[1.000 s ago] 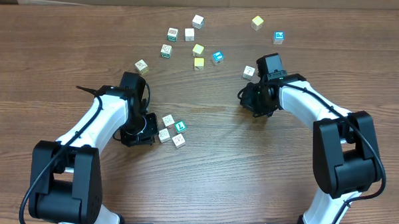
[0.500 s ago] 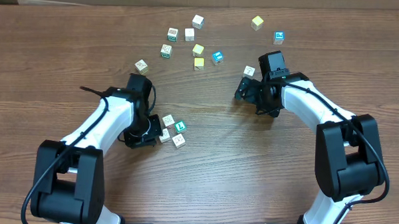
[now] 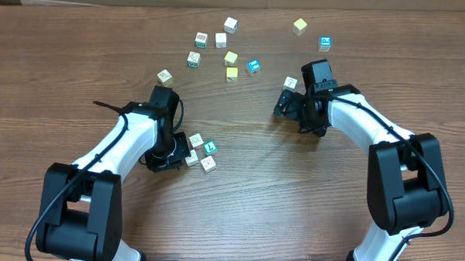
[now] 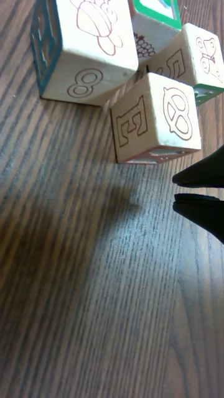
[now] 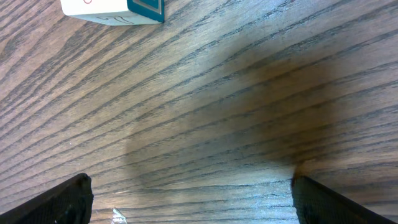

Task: Form a circle

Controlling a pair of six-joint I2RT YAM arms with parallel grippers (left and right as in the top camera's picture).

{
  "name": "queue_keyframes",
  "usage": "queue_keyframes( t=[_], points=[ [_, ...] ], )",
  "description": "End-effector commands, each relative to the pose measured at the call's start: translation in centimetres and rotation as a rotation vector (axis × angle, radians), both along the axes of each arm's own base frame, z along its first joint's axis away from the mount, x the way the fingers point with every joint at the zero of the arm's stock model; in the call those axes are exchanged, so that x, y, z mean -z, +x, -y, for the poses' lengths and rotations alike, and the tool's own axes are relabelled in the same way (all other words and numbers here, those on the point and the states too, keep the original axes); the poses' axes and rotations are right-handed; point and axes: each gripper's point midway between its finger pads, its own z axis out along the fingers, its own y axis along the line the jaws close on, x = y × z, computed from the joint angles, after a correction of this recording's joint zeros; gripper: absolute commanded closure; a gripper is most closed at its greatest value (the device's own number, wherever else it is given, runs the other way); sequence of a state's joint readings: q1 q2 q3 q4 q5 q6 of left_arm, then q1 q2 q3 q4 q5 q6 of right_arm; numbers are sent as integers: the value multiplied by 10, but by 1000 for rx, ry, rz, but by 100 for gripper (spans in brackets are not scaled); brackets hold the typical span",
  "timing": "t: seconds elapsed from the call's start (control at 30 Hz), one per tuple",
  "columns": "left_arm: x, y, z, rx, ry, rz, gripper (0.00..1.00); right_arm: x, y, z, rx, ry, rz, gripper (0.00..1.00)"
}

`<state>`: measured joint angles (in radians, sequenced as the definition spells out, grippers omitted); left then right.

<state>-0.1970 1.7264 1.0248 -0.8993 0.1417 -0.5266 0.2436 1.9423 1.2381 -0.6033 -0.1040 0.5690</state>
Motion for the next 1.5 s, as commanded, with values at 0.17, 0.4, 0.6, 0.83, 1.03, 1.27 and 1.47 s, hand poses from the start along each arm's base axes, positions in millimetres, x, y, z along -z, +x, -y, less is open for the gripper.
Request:
queue_keyframes(
  t=[0.17, 0.4, 0.6, 0.83, 1.03, 1.27, 1.47],
  points=[
    [4, -8, 2, -25, -2, -34, 96, 0, 0, 5, 8, -17, 1, 0],
    [3, -7, 7, -27, -28, -32, 96, 0, 0, 5, 8, -17, 1, 0],
    [3, -7, 8, -34, -36, -35, 96, 0, 0, 5, 8, -17, 1, 0],
    [2, -7, 12, -36, -59, -38, 96, 0, 0, 5, 8, -17, 1, 0],
    [2, -8, 12, -46, -60, -41, 96, 0, 0, 5, 8, -17, 1, 0],
    [1, -8, 15, -46, -75, -46, 96, 0, 0, 5, 8, -17, 1, 0],
    [1, -8, 15, -47, -77, -47, 96, 1, 0, 5, 8, -17, 0, 0]
  ],
)
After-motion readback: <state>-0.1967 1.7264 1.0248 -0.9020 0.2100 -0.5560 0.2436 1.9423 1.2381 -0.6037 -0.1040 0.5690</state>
